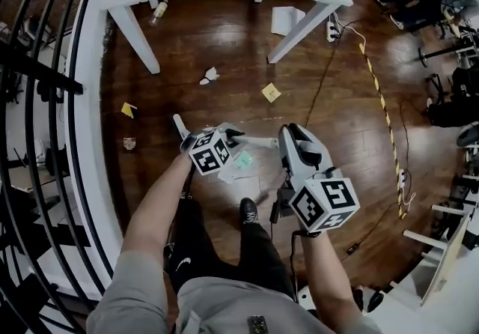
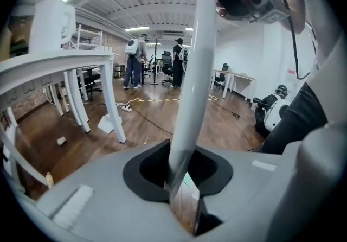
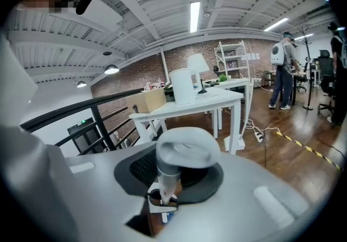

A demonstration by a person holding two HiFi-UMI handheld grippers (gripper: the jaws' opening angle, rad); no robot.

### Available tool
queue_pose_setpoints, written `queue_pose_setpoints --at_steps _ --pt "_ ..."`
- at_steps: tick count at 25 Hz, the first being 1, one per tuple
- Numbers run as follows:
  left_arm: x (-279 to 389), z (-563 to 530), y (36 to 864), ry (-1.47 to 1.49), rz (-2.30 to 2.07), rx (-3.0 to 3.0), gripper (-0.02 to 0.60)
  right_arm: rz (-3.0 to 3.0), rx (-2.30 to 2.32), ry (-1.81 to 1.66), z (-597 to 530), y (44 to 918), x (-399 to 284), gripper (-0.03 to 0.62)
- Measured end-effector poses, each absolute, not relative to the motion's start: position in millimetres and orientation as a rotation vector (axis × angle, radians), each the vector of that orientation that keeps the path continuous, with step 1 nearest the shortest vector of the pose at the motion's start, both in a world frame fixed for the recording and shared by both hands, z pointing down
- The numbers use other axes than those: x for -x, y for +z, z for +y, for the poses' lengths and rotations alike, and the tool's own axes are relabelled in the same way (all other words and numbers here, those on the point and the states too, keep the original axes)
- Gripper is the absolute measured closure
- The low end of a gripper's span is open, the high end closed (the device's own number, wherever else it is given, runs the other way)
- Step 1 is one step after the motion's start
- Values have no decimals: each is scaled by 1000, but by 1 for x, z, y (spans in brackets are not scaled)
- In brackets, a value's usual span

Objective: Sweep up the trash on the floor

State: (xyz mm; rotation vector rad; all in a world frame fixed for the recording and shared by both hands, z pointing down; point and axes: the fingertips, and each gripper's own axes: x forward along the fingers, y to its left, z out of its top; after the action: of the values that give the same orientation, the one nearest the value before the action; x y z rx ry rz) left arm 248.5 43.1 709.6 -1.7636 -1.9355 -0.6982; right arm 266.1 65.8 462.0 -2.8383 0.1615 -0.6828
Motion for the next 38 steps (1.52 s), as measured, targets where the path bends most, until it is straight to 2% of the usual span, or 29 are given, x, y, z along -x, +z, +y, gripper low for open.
queue_pose_setpoints --at_steps 4,7,16,25,30,38 --pt "-230 72 696 -681 -1947 1683 520 117 2817 -615 107 448 -251 530" --pt "-235 57 687 -710 -1921 1685 522 186 2808 -580 98 439 -261 530" --pt "-291 -95 700 -875 -1742 1745 522 463 2765 -599 -35 456 -325 528" --pt "-337 -221 756 -1003 -1698 1659 520 501 2685 -679 -151 517 -379 528" --pt "-356 -212 772 -965 -1758 1664 518 434 2733 -686 -150 530 -396 528" --pt "-335 -126 760 -861 -1904 1642 517 195 2783 -701 -73 516 -371 528"
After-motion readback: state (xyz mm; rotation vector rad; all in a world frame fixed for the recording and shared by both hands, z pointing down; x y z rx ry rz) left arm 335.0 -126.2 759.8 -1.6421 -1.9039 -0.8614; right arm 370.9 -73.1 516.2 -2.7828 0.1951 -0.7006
